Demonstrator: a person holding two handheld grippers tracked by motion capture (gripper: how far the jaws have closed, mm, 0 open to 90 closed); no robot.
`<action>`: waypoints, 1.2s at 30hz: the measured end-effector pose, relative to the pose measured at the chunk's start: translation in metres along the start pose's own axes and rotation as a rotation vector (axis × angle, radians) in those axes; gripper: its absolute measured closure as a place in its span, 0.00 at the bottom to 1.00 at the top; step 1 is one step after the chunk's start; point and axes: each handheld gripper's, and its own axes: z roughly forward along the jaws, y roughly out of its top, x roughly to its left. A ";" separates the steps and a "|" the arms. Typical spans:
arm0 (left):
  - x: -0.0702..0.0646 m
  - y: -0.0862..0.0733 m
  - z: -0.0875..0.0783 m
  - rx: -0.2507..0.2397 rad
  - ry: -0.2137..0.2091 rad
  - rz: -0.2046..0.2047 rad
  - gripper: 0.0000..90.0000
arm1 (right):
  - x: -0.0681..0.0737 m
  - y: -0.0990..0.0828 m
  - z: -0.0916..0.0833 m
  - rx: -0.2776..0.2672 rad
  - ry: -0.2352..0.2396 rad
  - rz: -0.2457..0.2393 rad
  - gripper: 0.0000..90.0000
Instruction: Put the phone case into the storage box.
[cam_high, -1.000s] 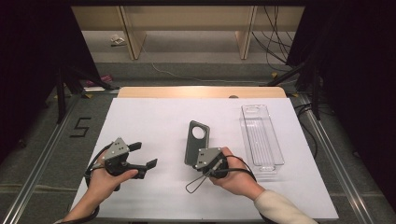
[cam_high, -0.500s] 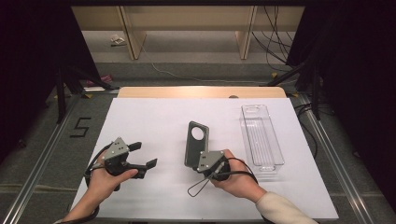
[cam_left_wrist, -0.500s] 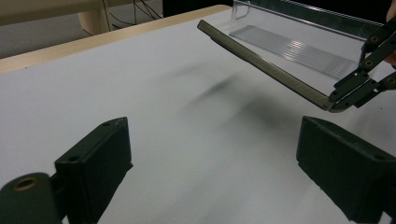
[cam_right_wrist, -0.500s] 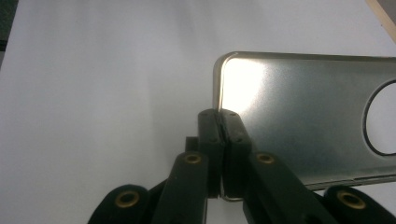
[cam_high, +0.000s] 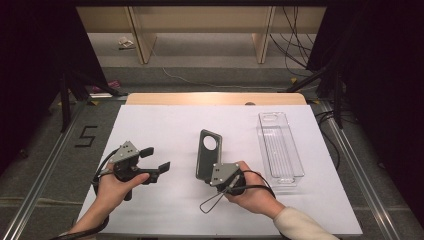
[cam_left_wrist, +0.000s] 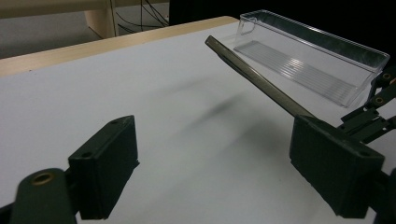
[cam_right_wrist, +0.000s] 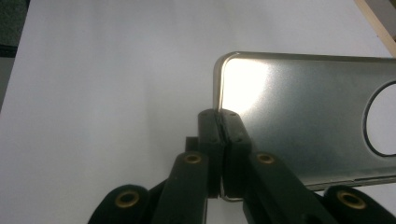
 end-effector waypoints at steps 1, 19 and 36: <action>-0.001 0.001 0.001 0.000 -0.001 0.002 0.17 | 0.001 0.000 0.000 -0.001 0.000 0.000 0.99; -0.005 0.028 0.029 0.043 -0.013 -0.001 0.18 | 0.007 0.004 -0.002 -0.018 -0.004 -0.026 0.99; -0.012 0.057 0.064 0.071 -0.039 -0.021 0.23 | 0.010 0.006 -0.001 -0.021 -0.002 -0.027 0.99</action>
